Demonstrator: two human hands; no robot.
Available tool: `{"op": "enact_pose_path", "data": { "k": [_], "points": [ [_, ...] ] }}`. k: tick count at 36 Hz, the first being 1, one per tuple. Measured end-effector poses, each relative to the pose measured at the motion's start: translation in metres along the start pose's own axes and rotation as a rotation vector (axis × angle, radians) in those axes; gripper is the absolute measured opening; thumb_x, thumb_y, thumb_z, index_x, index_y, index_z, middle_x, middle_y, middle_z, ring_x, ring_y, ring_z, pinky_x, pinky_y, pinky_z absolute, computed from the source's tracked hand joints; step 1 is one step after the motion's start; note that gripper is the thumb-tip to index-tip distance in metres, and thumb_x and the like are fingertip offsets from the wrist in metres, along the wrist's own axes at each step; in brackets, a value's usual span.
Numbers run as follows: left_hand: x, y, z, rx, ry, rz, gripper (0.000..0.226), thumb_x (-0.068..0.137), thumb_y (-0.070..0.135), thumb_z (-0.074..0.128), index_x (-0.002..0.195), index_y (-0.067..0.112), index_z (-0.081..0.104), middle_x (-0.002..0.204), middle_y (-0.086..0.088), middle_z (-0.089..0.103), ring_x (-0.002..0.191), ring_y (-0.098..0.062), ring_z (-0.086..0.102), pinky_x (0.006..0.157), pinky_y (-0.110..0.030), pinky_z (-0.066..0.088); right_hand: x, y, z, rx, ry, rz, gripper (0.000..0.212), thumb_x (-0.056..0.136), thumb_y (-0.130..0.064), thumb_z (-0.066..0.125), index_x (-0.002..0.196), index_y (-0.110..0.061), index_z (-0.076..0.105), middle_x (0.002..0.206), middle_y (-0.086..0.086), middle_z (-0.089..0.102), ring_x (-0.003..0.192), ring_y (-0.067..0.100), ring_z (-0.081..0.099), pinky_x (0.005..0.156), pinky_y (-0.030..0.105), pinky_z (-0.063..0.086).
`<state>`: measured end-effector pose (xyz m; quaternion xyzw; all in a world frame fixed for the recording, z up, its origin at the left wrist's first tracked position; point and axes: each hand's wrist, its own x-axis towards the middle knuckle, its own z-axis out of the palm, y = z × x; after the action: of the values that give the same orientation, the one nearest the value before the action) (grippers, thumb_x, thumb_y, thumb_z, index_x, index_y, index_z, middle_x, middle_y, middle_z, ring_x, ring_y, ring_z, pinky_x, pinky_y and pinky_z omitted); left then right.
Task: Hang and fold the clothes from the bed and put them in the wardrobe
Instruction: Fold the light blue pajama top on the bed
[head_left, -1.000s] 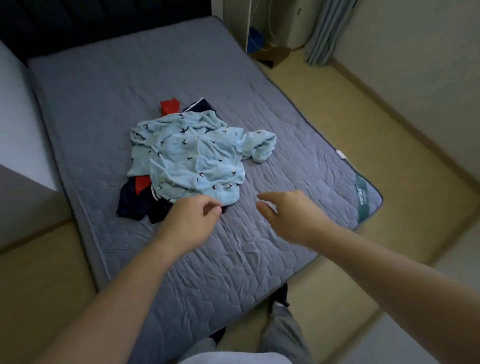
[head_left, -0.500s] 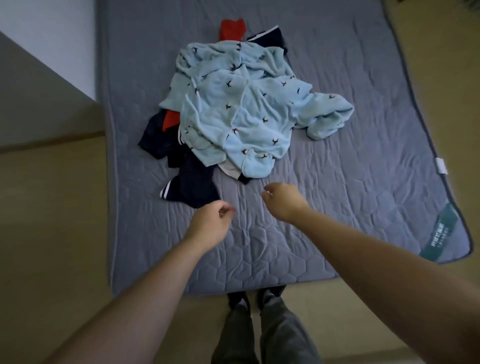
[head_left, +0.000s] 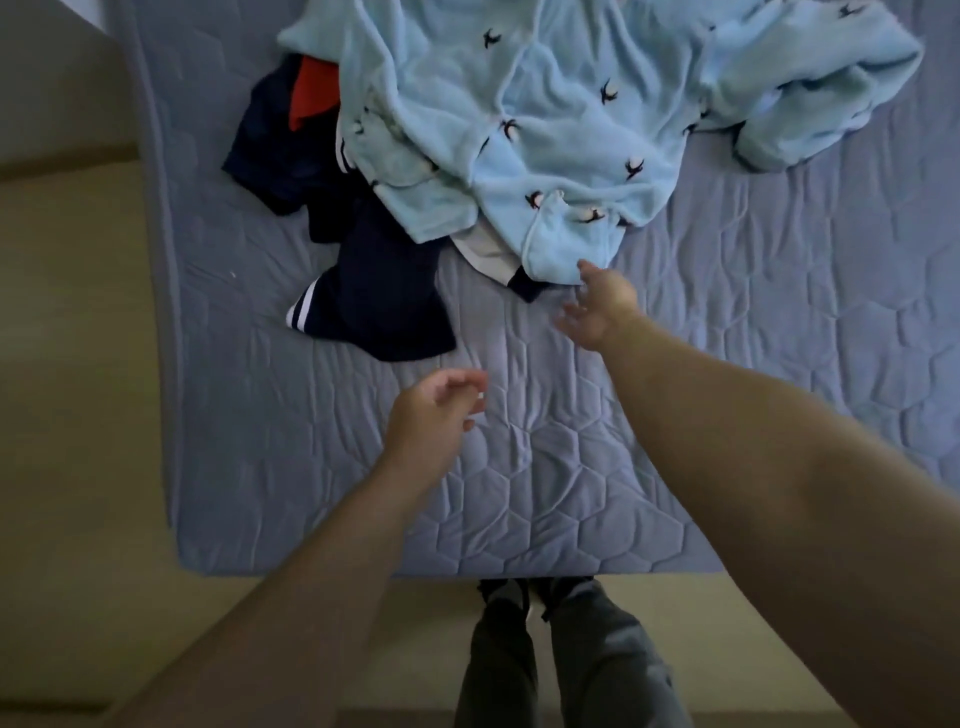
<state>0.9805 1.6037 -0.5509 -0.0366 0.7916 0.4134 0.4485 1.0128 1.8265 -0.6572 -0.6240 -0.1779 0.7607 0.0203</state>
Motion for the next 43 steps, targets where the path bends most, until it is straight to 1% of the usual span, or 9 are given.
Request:
{"op": "enact_pose_path", "data": {
  "k": [11, 12, 14, 15, 17, 25, 33, 38, 43],
  "points": [
    [-0.013, 0.001, -0.03, -0.18, -0.011, -0.082, 0.016, 0.097, 0.012, 0.058, 0.095, 0.016, 0.073, 0.1, -0.005, 0.076, 0.092, -0.017, 0.072, 0.083, -0.031, 0.055, -0.01, -0.035, 0.01, 0.601, -0.011, -0.072, 0.025, 0.105, -0.009, 0.045, 0.123, -0.003, 0.062, 0.145, -0.001, 0.055, 0.133, 0.015, 0.053, 0.108, 0.027, 0.044],
    [-0.015, 0.003, -0.034, -0.184, -0.008, -0.08, 0.016, 0.097, 0.012, 0.058, 0.095, 0.016, 0.073, 0.099, -0.005, 0.076, 0.092, -0.017, 0.072, 0.081, -0.03, 0.055, -0.014, -0.038, 0.012, 0.615, 0.007, -0.071, 0.02, 0.104, -0.008, 0.048, 0.116, -0.003, 0.063, 0.14, -0.007, 0.058, 0.127, 0.007, 0.056, 0.103, 0.02, 0.045],
    [-0.02, 0.005, -0.041, -0.229, 0.002, -0.097, 0.016, 0.097, 0.01, 0.057, 0.095, 0.015, 0.073, 0.095, -0.004, 0.076, 0.089, -0.017, 0.072, 0.078, -0.029, 0.055, -0.021, -0.042, 0.017, 0.587, 0.056, -0.061, 0.016, 0.1, -0.004, 0.054, 0.11, -0.009, 0.064, 0.097, -0.008, 0.067, 0.072, 0.003, 0.065, 0.063, 0.01, 0.05],
    [-0.023, 0.006, -0.043, -0.259, 0.002, -0.114, 0.016, 0.097, 0.01, 0.058, 0.094, 0.015, 0.073, 0.094, -0.004, 0.077, 0.087, -0.016, 0.073, 0.076, -0.027, 0.056, -0.025, -0.044, 0.02, 0.544, 0.079, -0.064, 0.015, 0.098, 0.0, 0.054, 0.1, -0.012, 0.063, 0.079, -0.005, 0.057, 0.049, 0.006, 0.048, 0.044, 0.012, 0.04],
    [-0.031, 0.007, -0.048, -0.332, -0.022, -0.163, 0.015, 0.097, 0.008, 0.058, 0.093, 0.014, 0.071, 0.09, -0.003, 0.077, 0.082, -0.015, 0.074, 0.071, -0.025, 0.058, -0.037, -0.044, 0.026, 0.429, 0.121, -0.06, 0.023, 0.095, 0.007, 0.048, 0.085, -0.013, 0.055, 0.07, -0.001, 0.046, 0.042, 0.01, 0.028, 0.035, 0.018, 0.024],
    [-0.098, 0.027, -0.066, -0.43, -0.007, -0.237, 0.014, 0.099, 0.008, 0.056, 0.096, 0.012, 0.07, 0.087, -0.002, 0.074, 0.077, -0.015, 0.072, 0.076, -0.028, 0.056, -0.149, -0.012, 0.05, 0.169, 0.159, 0.074, 0.026, 0.093, 0.006, 0.041, 0.109, -0.008, 0.056, 0.1, 0.01, 0.051, 0.066, 0.016, 0.043, 0.051, 0.022, 0.034],
    [-0.163, 0.074, -0.092, -0.398, 0.009, -0.239, 0.013, 0.101, 0.01, 0.054, 0.098, 0.014, 0.066, 0.094, -0.003, 0.069, 0.078, -0.016, 0.067, 0.073, -0.028, 0.053, -0.303, -0.019, 0.054, -0.007, 0.039, 0.029, 0.028, 0.07, 0.011, 0.031, 0.084, -0.008, 0.045, 0.088, 0.01, 0.049, 0.055, 0.017, 0.029, 0.049, 0.025, 0.022],
    [-0.189, 0.092, -0.1, -0.31, 0.027, -0.153, 0.023, 0.098, 0.003, 0.055, 0.12, 0.012, 0.06, 0.09, -0.004, 0.063, 0.071, -0.014, 0.062, 0.061, -0.025, 0.05, -0.388, -0.024, 0.057, -0.039, -0.04, -0.117, 0.021, 0.077, 0.006, 0.038, 0.083, -0.013, 0.045, 0.053, 0.004, 0.039, 0.035, 0.015, 0.029, 0.041, 0.02, 0.027],
    [-0.209, 0.095, -0.102, -0.033, 0.03, -0.049, 0.048, 0.09, 0.001, 0.065, 0.134, 0.012, 0.051, 0.091, -0.007, 0.063, 0.072, -0.019, 0.059, 0.057, -0.029, 0.046, -0.46, -0.025, 0.05, -0.12, -0.12, -0.266, 0.017, 0.08, -0.008, 0.053, 0.097, -0.01, 0.057, 0.068, 0.007, 0.053, 0.053, 0.018, 0.042, 0.055, 0.028, 0.039]
  ]
}}
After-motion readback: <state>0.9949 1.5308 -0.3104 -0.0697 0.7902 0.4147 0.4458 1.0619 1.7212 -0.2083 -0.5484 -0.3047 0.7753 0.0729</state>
